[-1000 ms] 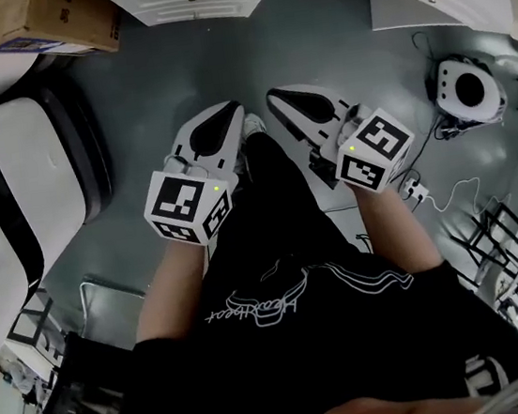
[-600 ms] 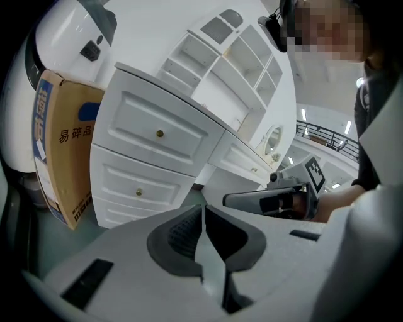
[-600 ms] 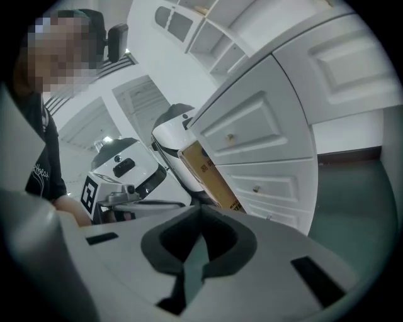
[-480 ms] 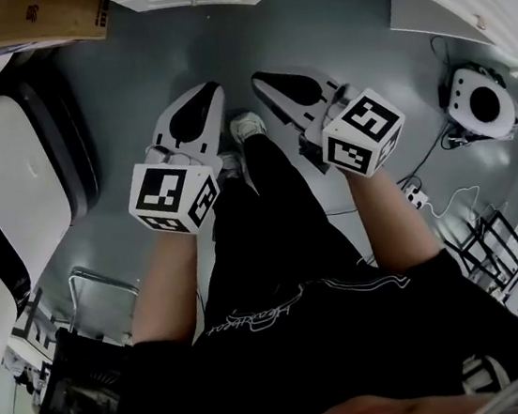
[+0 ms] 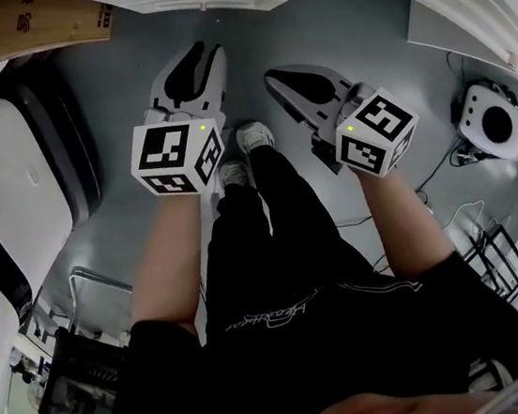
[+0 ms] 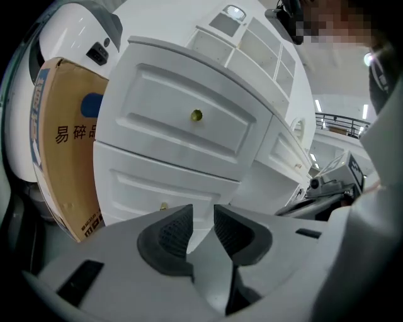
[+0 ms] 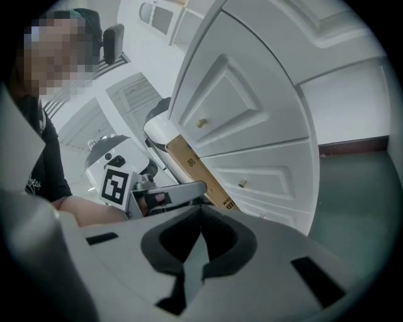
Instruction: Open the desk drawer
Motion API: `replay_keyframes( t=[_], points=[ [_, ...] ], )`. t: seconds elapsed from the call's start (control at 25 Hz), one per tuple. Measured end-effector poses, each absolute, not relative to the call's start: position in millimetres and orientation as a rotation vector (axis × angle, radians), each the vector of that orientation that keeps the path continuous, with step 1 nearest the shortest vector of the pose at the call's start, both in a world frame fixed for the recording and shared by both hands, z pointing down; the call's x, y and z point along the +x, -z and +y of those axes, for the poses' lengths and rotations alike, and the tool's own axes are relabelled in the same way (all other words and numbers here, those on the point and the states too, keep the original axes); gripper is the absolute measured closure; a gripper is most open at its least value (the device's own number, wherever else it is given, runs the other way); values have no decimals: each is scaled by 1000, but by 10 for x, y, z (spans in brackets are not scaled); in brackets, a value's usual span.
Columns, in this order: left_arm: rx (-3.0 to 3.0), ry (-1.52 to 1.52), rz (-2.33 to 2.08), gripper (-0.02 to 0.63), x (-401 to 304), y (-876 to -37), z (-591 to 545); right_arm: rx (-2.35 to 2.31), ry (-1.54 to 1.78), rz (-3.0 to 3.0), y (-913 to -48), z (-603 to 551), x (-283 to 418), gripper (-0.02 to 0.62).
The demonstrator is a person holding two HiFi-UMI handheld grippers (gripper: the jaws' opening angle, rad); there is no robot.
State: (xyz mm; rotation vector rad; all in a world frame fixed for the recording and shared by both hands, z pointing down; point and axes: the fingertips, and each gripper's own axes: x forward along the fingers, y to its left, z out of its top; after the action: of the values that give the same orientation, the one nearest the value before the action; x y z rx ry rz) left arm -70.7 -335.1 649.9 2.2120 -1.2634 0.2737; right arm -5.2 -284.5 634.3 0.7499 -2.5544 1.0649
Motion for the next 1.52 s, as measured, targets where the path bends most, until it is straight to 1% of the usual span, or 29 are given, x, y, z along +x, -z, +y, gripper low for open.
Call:
replay_keyframes(
  t=[0.16,0.32,0.6,0.8,1.16,1.52],
  points=[
    [2191,-326,-1309,457,-749,-6795,-3580,724,-1070,-2538,-6514,-2893,-61,591],
    [2171,-395,-1369,445,-839,-7050,-3849,723,-1055,-2529,-6598,-2968,-38,591],
    [2141,-576,-1452,445,-902,-7437,-4267,744,-1072,-2502,-6672,-3046,23,591],
    [2101,-561,-1440,445,-905,-7603,-4408,740,-1075,-2492,-6720,-3082,19,591],
    [2098,-632,-1439,448,-884,-7684,-4524,735,-1087,-2481,-6759,-3093,-32,591],
    [2084,-615,-1450,471,-872,-7697,-4529,776,-1126,-2473,-6788,-3143,-10,591]
  ],
)
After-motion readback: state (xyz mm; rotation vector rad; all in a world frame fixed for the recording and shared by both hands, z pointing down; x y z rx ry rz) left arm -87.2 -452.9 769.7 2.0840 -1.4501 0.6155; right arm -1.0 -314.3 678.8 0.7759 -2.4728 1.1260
